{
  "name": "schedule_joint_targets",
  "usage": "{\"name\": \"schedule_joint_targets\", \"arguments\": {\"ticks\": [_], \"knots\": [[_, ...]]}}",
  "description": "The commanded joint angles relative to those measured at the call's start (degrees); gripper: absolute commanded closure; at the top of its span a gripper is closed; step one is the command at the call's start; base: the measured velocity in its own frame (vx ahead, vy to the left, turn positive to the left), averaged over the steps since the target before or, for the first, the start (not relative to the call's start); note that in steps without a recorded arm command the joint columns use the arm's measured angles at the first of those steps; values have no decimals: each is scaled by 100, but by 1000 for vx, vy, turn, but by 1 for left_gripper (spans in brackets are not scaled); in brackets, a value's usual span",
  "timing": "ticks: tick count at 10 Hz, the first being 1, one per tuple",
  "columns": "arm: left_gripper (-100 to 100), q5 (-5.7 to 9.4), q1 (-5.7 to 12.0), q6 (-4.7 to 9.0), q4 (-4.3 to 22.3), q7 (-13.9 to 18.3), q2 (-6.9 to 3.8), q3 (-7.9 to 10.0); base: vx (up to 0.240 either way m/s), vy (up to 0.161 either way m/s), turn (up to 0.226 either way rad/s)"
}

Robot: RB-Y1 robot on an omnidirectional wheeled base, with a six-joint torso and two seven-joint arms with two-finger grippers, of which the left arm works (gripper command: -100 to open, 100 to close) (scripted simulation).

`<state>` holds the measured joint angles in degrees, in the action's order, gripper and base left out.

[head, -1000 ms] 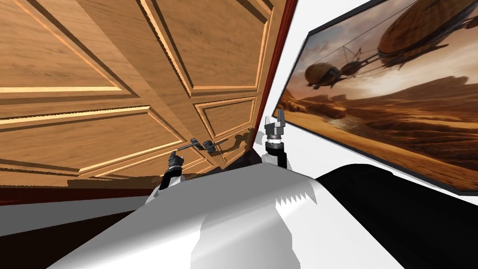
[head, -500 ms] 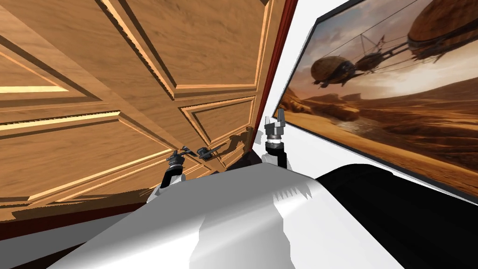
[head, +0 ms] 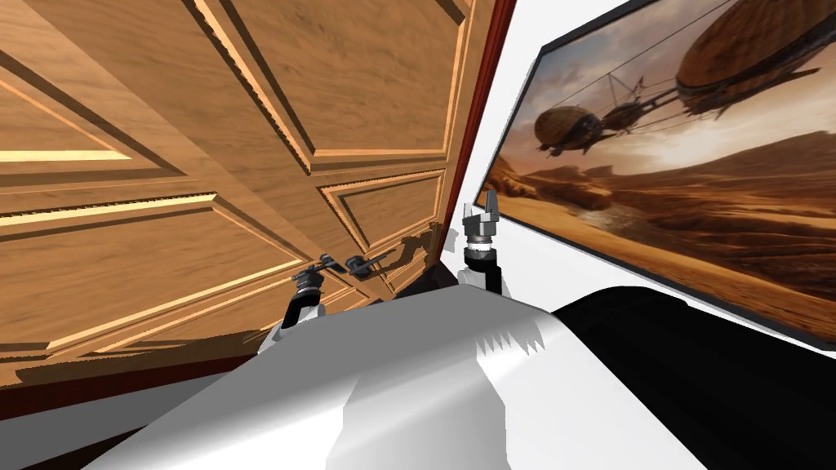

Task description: Pull the door open

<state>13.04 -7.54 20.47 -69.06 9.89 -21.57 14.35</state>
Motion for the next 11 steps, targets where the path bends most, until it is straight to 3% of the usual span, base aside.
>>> {"name": "schedule_joint_targets", "arguments": {"ticks": [1, 5, 10, 11], "knots": [[100, 17, -129, 22, -4, 42, -104, 27, -137, 30, -18], [100, 25, -286, 102, -139, 164, -214, -166, -212, 7, -78], [100, 9, -432, 251, -457, 377, -295, -664, -215, 57, -134], [100, 14, -447, 223, -405, 346, -290, -586, -71, 30, -27]]}}
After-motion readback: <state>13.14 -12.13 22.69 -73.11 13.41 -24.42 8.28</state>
